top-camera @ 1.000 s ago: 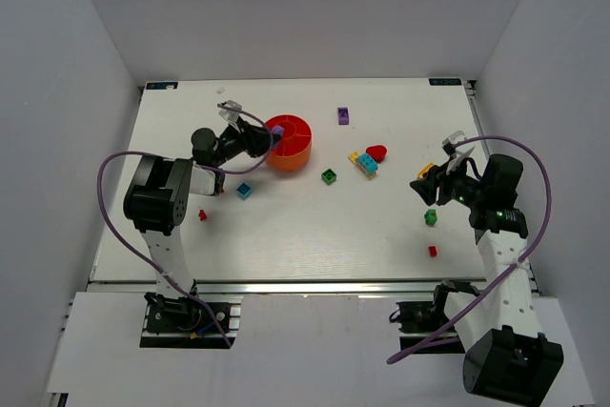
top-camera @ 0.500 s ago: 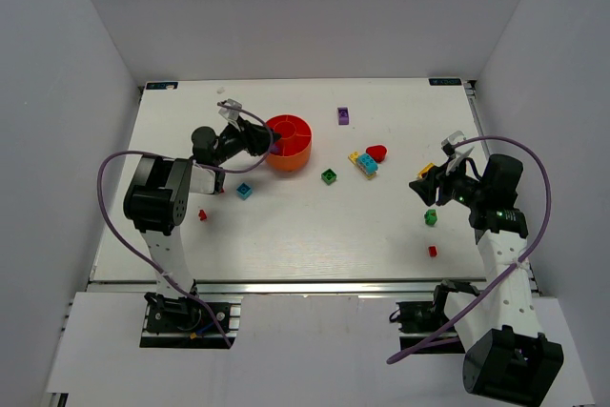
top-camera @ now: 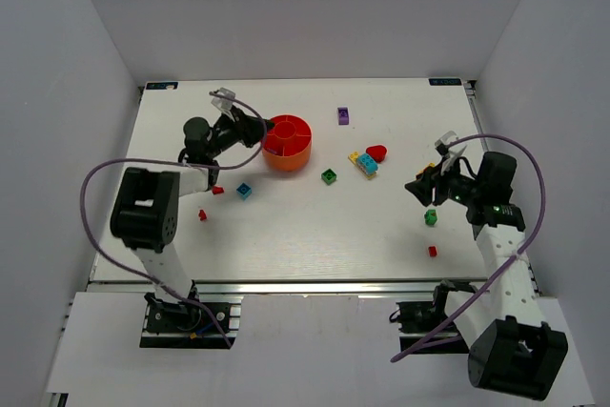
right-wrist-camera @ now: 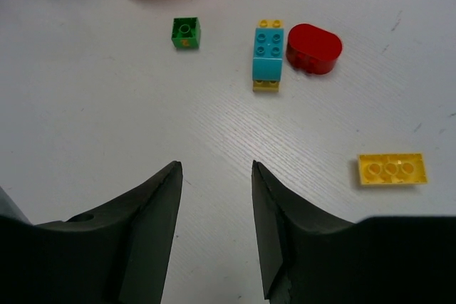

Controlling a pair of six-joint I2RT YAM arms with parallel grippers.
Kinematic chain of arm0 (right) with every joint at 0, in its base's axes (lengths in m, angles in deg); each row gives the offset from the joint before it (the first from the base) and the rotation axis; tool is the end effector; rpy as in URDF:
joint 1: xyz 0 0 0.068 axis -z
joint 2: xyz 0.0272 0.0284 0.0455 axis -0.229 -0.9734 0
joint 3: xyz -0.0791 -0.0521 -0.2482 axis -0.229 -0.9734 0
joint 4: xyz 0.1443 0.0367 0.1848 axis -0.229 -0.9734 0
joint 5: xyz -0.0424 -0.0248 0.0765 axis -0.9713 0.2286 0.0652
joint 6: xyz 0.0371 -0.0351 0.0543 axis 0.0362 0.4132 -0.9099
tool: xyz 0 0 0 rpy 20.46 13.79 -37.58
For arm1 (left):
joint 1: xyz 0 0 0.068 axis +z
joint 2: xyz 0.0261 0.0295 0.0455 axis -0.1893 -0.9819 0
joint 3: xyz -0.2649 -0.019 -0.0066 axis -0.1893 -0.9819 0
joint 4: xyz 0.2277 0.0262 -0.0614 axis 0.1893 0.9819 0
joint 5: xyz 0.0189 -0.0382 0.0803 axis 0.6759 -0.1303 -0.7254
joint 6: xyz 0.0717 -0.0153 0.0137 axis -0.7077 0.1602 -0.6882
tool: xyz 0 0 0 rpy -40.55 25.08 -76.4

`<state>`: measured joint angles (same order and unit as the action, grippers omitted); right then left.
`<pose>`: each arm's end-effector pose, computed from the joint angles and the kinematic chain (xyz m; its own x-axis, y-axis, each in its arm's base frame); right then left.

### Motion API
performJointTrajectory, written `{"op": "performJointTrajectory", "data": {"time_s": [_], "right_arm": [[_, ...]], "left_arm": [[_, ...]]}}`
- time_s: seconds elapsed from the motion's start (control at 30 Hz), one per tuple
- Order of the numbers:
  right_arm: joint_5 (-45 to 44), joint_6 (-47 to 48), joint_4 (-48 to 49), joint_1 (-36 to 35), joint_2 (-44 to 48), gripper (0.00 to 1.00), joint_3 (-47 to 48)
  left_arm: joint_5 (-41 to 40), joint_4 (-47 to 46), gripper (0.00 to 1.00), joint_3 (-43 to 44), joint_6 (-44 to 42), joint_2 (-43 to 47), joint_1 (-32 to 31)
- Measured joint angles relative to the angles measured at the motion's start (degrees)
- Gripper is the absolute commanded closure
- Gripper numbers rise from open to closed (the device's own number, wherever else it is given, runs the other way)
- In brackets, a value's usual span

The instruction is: Sort the legos into containers by color

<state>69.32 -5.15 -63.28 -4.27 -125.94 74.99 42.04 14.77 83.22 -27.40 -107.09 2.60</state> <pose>0.1929 0.0144 0.2703 -0.2518 -0.2151 -0.9436 -0.6395 0.7688 -0.0046 0.3730 -0.0980 0.2261 -0.2947 -0.3032 -0.9062 0.7294 0.5413 -0.4183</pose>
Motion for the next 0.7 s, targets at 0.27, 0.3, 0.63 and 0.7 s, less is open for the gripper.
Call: {"op": "performJointTrajectory", "data": {"time_s": [0.27,0.3,0.63,0.7], "right_arm": [[-11.93,-3.17,-0.26,-14.88,-21.55,0.5,14.29],[-14.95,-4.52,0.31,-17.55,-25.0,0.48,17.53],[-38.75,-23.23,-0.83,-30.18,-62.14,0.16,54.99],[-42.32,-25.99,-1.79,-30.75,-68.11,0.16,61.46]], "left_arm": [[-12.13,38.88,0.53,7.23,-3.91,26.45,0.33],[-13.64,42.6,0.29,5.97,-4.5,30.42,0.39],[-28.68,62.55,0.02,-16.39,-8.66,60.35,0.02],[-30.71,64.61,0.02,-17.99,-9.51,61.99,-0.11]]}}
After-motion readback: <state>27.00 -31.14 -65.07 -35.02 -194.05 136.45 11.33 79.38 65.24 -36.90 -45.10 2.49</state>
